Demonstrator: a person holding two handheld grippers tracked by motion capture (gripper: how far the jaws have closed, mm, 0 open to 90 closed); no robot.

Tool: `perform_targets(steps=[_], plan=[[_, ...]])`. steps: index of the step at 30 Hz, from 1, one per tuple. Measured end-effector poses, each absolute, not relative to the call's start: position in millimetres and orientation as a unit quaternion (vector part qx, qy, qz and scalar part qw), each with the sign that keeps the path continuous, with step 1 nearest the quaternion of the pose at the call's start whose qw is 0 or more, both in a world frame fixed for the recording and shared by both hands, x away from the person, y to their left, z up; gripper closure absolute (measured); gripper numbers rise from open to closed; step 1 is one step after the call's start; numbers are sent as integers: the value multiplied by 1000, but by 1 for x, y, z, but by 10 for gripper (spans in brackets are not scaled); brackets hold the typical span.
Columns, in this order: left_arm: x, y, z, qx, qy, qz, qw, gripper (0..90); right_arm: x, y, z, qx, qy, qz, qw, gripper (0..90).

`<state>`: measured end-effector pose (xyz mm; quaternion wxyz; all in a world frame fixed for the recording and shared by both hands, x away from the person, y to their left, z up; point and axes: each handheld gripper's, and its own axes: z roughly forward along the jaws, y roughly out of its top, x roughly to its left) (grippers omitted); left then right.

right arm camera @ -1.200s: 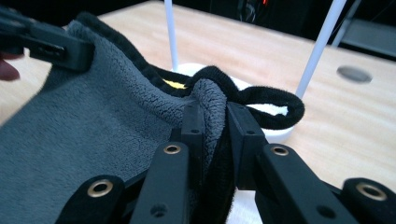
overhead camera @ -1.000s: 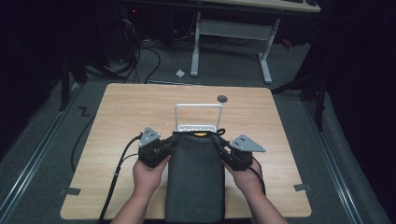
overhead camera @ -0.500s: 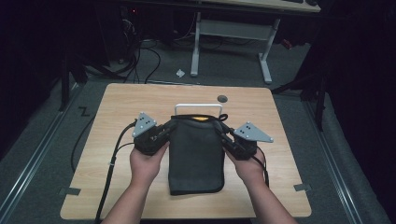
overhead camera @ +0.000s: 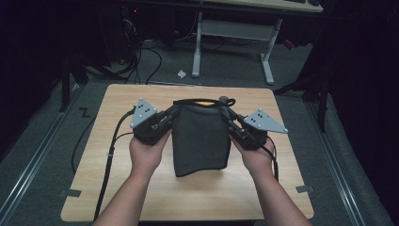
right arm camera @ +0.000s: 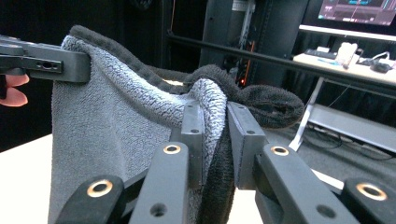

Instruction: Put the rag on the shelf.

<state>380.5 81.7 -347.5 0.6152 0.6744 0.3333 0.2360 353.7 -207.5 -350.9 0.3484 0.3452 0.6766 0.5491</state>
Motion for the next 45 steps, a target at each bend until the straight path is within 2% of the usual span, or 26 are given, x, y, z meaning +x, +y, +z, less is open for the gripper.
perform_targets(steps=[8,18,45], plan=[[388,79,-336,672,321,246,620,841,360,-210,-336,341,669,554,359,787],[405,73,-336,679,310,256,614,841,375,-215,-338,351,667,551,358,787],[479,60,-318,697,313,286,579,839,446,-220,-325,364,664,547,356,786]])
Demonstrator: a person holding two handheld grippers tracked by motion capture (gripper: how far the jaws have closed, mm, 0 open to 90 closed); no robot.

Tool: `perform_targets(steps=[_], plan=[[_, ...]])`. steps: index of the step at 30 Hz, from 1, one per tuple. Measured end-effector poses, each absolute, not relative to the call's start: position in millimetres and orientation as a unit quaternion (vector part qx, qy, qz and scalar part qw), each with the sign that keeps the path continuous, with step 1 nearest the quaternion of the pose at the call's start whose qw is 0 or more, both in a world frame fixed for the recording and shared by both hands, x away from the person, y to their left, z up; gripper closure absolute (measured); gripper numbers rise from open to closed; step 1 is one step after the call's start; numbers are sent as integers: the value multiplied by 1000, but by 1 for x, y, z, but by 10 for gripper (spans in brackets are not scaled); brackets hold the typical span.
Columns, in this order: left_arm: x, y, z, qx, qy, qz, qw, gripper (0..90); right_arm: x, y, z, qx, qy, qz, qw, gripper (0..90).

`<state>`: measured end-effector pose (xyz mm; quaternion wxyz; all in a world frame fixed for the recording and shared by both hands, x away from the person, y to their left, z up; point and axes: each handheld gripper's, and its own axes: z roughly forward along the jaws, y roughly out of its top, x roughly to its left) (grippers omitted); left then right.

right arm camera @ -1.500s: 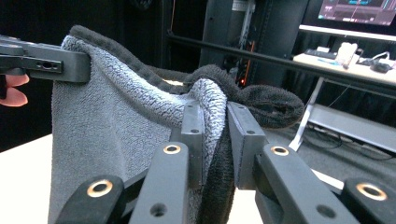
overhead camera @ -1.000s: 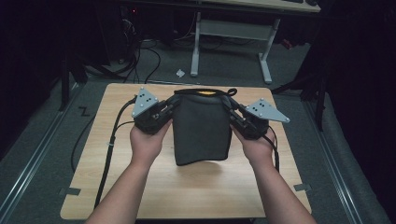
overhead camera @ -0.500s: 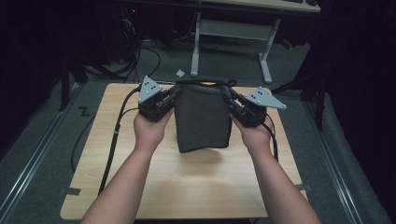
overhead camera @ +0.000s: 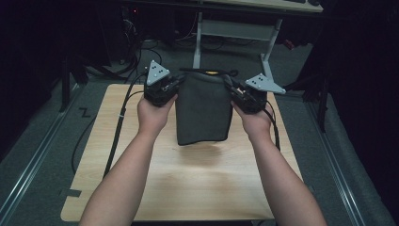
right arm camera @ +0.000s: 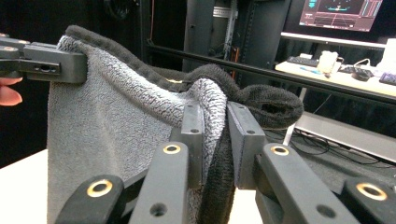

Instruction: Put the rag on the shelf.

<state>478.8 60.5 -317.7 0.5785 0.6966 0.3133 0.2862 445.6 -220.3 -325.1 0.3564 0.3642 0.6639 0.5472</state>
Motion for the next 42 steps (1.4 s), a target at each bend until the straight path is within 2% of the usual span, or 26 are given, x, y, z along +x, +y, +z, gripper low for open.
perform_targets(steps=[9,15,22,42], plan=[[513,60,-333,700,334,257,576,834,478,-223,-334,371,673,538,347,786],[529,57,-352,719,340,240,556,831,494,-229,-347,378,687,520,339,784],[537,56,-377,740,349,231,527,852,505,-230,-369,377,718,493,316,788],[540,67,-414,739,381,173,528,851,518,-231,-400,388,743,473,272,787]])
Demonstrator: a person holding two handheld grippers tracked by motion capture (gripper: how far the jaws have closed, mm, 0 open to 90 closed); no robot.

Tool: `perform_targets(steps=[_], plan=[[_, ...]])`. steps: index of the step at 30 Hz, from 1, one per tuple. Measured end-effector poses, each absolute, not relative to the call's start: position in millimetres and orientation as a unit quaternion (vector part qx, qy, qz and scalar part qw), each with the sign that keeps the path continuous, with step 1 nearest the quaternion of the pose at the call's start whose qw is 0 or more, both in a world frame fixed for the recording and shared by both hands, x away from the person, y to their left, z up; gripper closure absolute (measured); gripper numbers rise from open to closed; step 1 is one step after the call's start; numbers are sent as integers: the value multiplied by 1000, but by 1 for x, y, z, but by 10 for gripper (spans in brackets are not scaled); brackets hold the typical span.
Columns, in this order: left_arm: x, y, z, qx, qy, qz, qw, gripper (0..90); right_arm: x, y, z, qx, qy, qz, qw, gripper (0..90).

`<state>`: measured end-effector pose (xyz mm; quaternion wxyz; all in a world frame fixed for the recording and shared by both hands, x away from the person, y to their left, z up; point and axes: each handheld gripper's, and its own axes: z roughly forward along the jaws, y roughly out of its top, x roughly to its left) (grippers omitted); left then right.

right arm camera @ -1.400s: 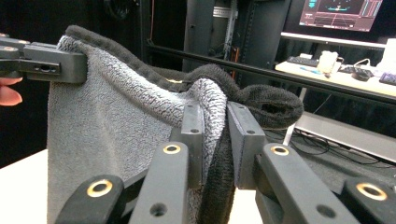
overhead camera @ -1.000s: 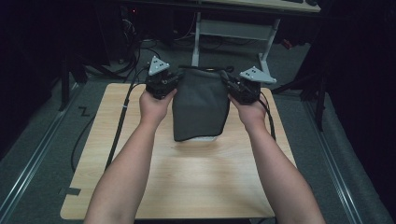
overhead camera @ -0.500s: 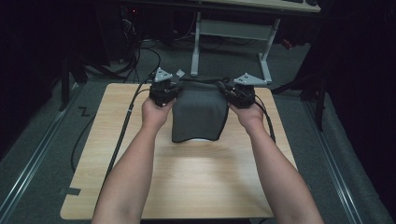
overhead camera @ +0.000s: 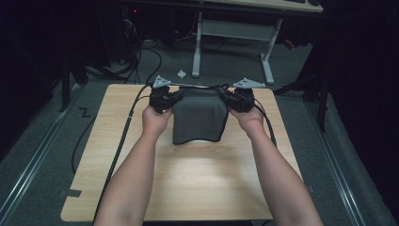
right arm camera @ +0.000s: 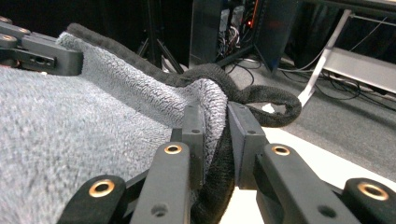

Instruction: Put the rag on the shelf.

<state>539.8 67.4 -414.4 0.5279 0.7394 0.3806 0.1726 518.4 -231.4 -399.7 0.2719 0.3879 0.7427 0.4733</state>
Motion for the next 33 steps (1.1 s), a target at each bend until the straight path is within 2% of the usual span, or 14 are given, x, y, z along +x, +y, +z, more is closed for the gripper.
perform_targets(steps=[16,25,29,33], plan=[[539,74,-440,739,400,121,529,846,523,-235,-419,413,733,488,233,782],[535,77,-446,740,403,109,528,842,524,-238,-431,435,724,496,202,761],[533,79,-447,739,407,106,527,834,526,-238,-433,449,717,496,196,679],[532,79,-448,740,409,105,524,800,527,-241,-431,465,712,479,219,598]])
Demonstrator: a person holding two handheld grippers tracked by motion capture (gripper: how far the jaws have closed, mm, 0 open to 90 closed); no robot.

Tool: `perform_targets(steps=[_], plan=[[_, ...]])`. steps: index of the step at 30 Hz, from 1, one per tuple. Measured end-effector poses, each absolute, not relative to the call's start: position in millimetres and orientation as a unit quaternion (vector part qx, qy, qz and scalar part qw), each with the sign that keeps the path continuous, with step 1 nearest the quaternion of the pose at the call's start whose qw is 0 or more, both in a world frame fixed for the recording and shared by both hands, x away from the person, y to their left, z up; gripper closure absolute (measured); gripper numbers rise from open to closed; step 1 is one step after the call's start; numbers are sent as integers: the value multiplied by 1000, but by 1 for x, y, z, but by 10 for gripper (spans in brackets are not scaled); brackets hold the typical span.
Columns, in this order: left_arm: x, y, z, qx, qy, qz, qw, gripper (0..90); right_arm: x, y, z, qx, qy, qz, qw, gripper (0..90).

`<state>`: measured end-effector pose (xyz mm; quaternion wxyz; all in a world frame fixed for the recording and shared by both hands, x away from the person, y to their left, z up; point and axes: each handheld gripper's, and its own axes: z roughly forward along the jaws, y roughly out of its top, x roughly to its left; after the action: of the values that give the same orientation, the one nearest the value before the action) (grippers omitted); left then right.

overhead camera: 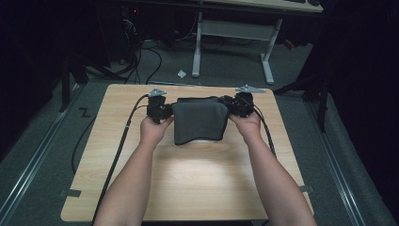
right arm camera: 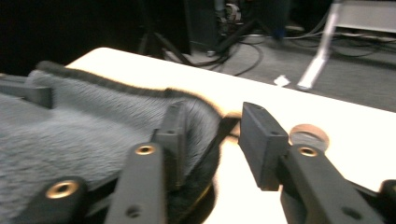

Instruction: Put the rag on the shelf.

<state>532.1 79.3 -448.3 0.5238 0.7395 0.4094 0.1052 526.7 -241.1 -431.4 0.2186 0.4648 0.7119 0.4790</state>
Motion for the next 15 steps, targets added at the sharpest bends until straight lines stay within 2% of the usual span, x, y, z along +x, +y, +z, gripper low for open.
perform_targets(steps=[6,15], plan=[[531,79,-447,739,413,114,520,759,525,-245,-427,463,712,468,243,573],[530,85,-442,728,427,142,517,682,525,-252,-424,467,706,468,255,566]])
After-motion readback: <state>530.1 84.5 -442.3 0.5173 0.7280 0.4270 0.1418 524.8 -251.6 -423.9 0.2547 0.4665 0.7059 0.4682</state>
